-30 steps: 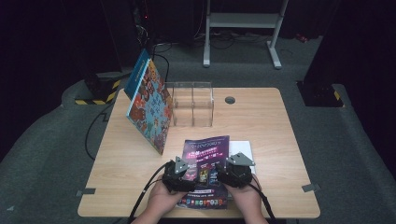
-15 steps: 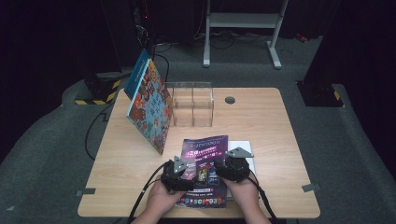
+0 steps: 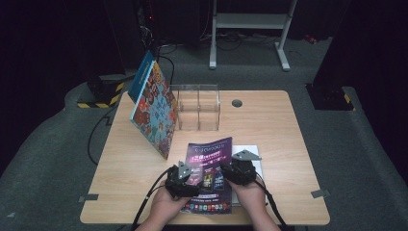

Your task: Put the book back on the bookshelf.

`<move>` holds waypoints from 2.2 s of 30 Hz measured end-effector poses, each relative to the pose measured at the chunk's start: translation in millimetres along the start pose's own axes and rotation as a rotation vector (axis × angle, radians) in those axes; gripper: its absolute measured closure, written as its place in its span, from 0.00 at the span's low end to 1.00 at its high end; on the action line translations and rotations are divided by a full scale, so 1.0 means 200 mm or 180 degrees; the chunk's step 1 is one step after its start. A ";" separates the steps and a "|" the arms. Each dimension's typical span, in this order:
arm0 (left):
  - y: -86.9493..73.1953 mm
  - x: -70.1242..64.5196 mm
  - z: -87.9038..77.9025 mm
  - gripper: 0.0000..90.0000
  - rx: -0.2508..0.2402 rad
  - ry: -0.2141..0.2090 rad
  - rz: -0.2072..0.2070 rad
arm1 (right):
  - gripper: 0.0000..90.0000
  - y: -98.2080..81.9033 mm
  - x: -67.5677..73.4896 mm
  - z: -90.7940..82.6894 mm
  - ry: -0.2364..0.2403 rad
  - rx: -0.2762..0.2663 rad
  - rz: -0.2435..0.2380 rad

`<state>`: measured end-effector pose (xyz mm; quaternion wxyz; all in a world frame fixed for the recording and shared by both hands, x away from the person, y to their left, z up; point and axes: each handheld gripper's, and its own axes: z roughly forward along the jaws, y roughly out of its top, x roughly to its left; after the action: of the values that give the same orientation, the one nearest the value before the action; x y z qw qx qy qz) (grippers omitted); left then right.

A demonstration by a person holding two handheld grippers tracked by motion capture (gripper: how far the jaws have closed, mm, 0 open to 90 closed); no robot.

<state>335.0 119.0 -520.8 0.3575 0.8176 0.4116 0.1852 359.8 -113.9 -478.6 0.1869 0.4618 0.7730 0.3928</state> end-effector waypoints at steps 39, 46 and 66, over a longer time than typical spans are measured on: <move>-0.02 0.07 -0.02 0.22 -0.0001 0.0090 -0.0161 | 0.75 -0.14 0.01 -0.21 0.0402 -0.0225 0.0071; -0.02 0.08 -0.02 0.22 0.0002 0.0100 -0.0209 | 0.68 -0.12 0.01 -0.14 0.0314 -0.0127 0.0094; -0.02 0.09 -0.02 0.22 0.0010 0.0069 -0.0258 | 0.70 -0.10 0.01 -0.11 0.0335 -0.0091 0.0092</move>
<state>341.3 136.9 -522.1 0.3590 0.7987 0.4486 0.1787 332.4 -128.2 -480.5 0.1468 0.4489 0.7693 0.4302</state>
